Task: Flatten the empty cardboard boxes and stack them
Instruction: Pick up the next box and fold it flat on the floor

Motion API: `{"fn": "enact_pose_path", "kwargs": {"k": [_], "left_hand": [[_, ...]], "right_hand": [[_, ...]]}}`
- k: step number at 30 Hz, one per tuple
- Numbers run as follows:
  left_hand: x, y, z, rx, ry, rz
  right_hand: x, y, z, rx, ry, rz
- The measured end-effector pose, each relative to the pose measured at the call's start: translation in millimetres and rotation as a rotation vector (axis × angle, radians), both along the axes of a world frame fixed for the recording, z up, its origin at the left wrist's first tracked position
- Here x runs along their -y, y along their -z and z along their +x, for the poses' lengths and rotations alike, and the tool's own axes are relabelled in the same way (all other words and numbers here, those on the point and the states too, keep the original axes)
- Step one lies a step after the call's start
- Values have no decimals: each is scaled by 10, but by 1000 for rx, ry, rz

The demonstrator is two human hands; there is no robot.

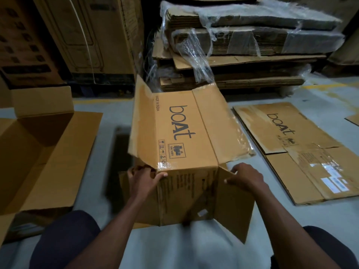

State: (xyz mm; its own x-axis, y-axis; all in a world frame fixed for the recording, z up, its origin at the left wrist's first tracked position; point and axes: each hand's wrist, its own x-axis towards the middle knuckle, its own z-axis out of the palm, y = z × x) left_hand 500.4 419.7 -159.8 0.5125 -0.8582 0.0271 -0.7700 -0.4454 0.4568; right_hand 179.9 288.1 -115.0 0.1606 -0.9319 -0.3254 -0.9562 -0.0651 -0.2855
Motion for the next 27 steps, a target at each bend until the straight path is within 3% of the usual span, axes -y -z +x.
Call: {"fn": "enact_pose_path", "kwargs": {"k": [2, 4, 8, 12, 15, 17, 19, 22, 27], "left_hand": [[44, 71, 62, 49, -26, 28], [79, 173, 138, 102, -65, 59], [93, 439, 334, 224, -84, 129], [171, 554, 459, 274, -36, 183], [182, 630, 434, 310, -68, 189], [126, 683, 447, 212, -210, 200], [50, 854, 514, -60, -345, 200], [-107, 1185, 636, -469, -389, 218], [-454, 1602, 651, -487, -348, 497]], "right_hand": [[19, -17, -72, -124, 62, -129], [44, 13, -100, -83, 154, -231], [83, 269, -137, 427, 415, -173], [38, 703, -130, 525, 308, 79], [-9, 853, -148, 544, 237, -28], [14, 897, -174, 530, 170, -95], [63, 934, -175, 534, 128, -81], [90, 932, -105, 531, 96, -50], [45, 1218, -111, 517, 122, 103]]}}
